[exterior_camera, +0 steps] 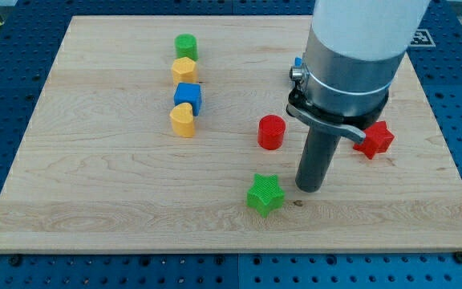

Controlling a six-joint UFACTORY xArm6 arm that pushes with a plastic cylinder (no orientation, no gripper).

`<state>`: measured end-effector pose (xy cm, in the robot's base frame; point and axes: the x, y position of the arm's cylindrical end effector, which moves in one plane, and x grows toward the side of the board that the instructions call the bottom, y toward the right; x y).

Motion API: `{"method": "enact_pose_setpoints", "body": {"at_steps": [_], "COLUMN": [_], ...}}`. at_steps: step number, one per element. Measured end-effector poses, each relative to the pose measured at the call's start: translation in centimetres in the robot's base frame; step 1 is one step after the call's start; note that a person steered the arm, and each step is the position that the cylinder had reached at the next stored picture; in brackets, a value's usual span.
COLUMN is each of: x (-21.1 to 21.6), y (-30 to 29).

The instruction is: Push the green star towards yellow heart

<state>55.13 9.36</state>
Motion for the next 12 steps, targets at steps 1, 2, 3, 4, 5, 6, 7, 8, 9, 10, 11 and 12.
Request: {"method": "enact_pose_setpoints", "body": {"at_steps": [1, 2, 3, 4, 5, 6, 7, 8, 9, 10, 11, 12], "x": [2.6, 2.6, 2.9, 3.8, 3.9, 3.4, 2.4, 1.2, -0.8, -1.3, -0.9, -2.5], "y": [0.0, 0.0, -1.1, -2.8, -4.3, -4.8, -5.8, -6.6, -6.9, -6.8, -3.7, -1.9]}}
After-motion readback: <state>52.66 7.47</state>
